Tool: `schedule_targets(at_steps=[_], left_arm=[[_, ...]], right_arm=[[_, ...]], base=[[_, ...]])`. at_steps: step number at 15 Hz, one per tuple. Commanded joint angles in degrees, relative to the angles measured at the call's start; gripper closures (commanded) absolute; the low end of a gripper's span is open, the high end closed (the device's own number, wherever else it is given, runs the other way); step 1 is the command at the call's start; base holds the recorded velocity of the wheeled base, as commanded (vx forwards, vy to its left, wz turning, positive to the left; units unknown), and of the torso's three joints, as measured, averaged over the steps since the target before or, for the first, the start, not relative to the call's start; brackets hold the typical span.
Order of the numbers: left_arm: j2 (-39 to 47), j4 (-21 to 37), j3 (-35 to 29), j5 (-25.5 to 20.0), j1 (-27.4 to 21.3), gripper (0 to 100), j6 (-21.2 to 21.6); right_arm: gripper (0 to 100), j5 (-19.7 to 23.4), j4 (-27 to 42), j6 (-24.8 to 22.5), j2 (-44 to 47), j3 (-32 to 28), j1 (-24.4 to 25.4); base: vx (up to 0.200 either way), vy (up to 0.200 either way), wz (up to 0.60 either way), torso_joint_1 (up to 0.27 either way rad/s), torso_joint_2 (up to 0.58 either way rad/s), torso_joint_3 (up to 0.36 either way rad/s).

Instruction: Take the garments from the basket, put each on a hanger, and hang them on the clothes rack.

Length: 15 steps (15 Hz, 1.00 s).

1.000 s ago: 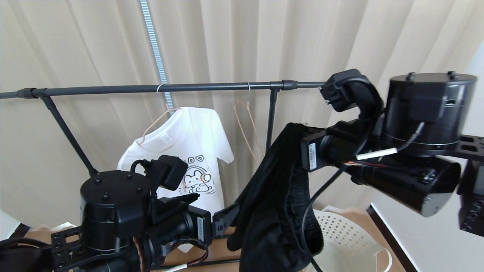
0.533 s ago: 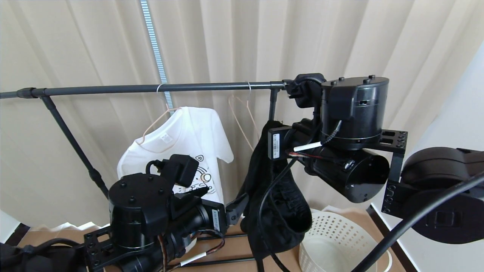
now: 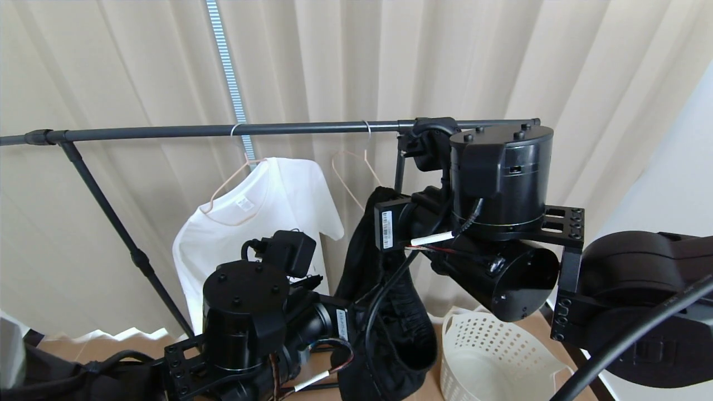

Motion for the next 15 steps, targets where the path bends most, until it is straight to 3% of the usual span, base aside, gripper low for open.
schedule_targets(at_steps=[1,5,15], left_arm=[[2.1,0.0,-1.1,1.0,0.1,0,0.0],[4.7,0.0,-0.6,4.6,0.5,0,0.4],[8.8,0.0,2.6,4.7,-0.6,0,1.9]], right_arm=[[100,-0.6,0.0,-0.1,-0.5,-0.1,0.8],[100,-2.6,0.0,-0.3,-2.7,-0.1,1.1],[100,-2.6,0.3,-0.1,-8.8,0.4,-0.3]], base=[[0.000,0.000,0.00,0.000,0.00,0.000],[0.000,0.000,0.00,0.000,0.00,0.000],[0.000,0.000,0.00,0.000,0.00,0.000]])
